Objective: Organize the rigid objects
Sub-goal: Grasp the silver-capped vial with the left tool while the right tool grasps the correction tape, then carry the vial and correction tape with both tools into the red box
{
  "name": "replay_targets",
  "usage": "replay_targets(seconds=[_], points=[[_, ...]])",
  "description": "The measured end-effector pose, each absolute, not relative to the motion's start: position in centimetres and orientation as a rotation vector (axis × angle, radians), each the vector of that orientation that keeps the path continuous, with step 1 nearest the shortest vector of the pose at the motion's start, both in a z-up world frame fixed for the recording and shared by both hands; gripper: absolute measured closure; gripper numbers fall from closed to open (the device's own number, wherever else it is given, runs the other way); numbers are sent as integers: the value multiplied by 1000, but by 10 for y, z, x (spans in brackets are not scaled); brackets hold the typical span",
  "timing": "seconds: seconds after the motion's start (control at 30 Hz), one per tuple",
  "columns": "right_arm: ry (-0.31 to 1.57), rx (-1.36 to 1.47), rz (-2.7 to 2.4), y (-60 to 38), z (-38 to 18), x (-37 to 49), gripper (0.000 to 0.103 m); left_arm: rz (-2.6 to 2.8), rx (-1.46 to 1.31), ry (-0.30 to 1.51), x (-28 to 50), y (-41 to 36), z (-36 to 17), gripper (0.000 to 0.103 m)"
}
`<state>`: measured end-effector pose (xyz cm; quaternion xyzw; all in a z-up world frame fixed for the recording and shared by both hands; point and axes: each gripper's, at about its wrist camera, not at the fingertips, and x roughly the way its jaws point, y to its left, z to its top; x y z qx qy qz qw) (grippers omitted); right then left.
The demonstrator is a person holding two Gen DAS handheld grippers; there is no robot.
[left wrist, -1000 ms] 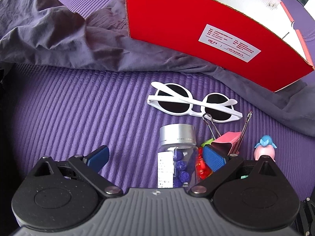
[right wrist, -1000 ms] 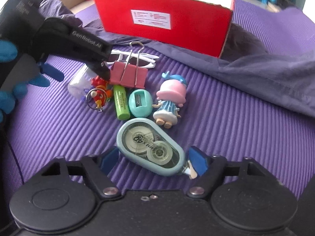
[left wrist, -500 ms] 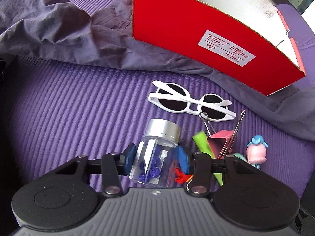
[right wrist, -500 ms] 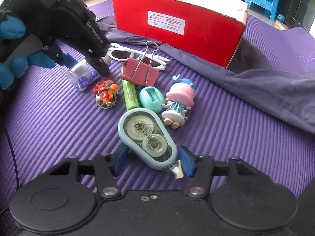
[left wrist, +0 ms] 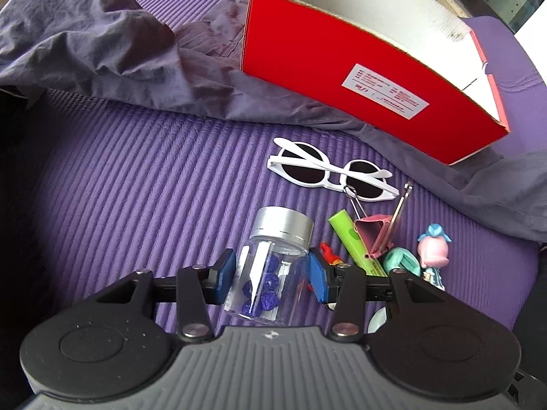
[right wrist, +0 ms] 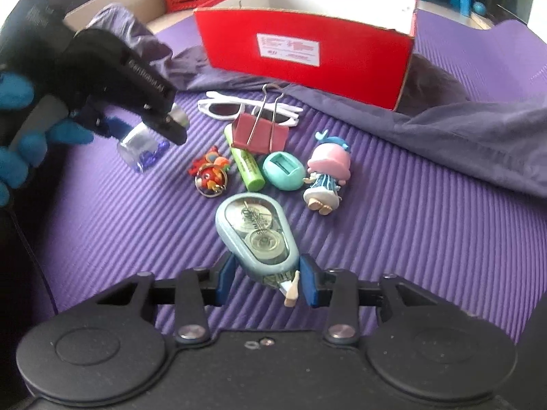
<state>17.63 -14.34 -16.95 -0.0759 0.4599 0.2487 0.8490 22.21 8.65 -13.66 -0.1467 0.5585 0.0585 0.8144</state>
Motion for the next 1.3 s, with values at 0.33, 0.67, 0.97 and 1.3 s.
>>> replay_targets(seconds=[0.33, 0.67, 0.97, 1.3], points=[[932, -96, 518, -151, -151, 160, 66, 85, -303, 1163, 204, 80, -113, 58], [922, -78, 526, -157, -140, 149, 70, 54, -295, 1146, 191, 78, -99, 58], [1044, -17, 513, -159, -163, 163, 53, 57, -300, 1166, 191, 79, -107, 58], [1072, -138, 546, -137, -181, 165, 38, 57, -307, 1190, 194, 79, -120, 59]])
